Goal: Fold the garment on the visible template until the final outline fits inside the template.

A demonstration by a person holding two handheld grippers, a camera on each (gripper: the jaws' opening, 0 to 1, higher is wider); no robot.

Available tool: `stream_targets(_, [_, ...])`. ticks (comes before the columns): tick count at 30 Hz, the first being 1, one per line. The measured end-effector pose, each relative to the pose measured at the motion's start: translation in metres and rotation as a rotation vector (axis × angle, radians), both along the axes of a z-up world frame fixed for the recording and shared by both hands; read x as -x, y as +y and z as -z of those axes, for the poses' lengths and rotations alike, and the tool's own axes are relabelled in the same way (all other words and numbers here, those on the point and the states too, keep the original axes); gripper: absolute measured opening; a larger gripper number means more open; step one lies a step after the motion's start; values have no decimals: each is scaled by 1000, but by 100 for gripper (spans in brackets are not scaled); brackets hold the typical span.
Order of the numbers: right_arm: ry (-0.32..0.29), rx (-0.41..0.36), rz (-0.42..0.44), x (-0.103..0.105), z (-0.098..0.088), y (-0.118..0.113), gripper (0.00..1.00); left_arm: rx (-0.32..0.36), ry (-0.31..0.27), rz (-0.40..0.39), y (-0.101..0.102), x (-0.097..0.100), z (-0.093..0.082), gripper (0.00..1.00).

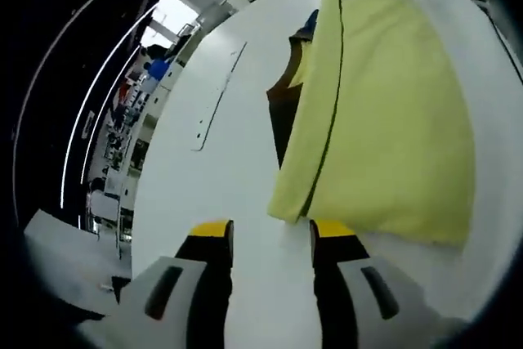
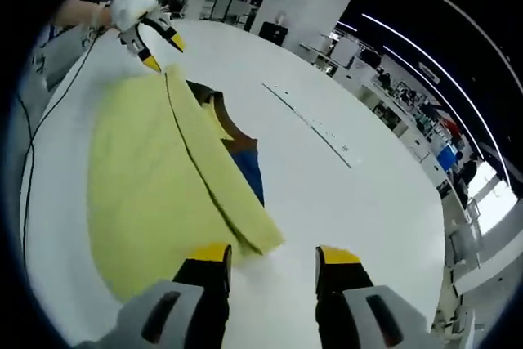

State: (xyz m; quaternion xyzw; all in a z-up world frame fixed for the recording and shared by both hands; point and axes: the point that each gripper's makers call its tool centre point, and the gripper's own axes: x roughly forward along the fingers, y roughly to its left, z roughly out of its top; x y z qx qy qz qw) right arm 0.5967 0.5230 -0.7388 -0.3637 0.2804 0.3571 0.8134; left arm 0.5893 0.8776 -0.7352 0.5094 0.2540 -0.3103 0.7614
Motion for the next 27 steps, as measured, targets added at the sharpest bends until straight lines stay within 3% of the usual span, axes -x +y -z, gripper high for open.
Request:
stream_targets(6, [-18,47,-35,0,5,3,36,-98,-23,83,-6,-1,1,29])
stream_targets(16, [-101,74,-111,-3,-2,15,28,-153,-22,125,-11,0,13,16])
stream_targets(20, [-119,94,-131,-4,1,17,22,-139,-9,116,-12,1,16,11])
stream_targets(24, [-145,67,-99,-8,-4,19,10,-123,-15,99,-11,-2,14,6])
stream_targets(26, [-149,64,-93,-10,-6,18,0,-74,-3,46,-10,-4,13,3])
stream_targets(27, [-152,42,-88,-11,-9,21,0,-60,-11,36,-10,-8,10,2])
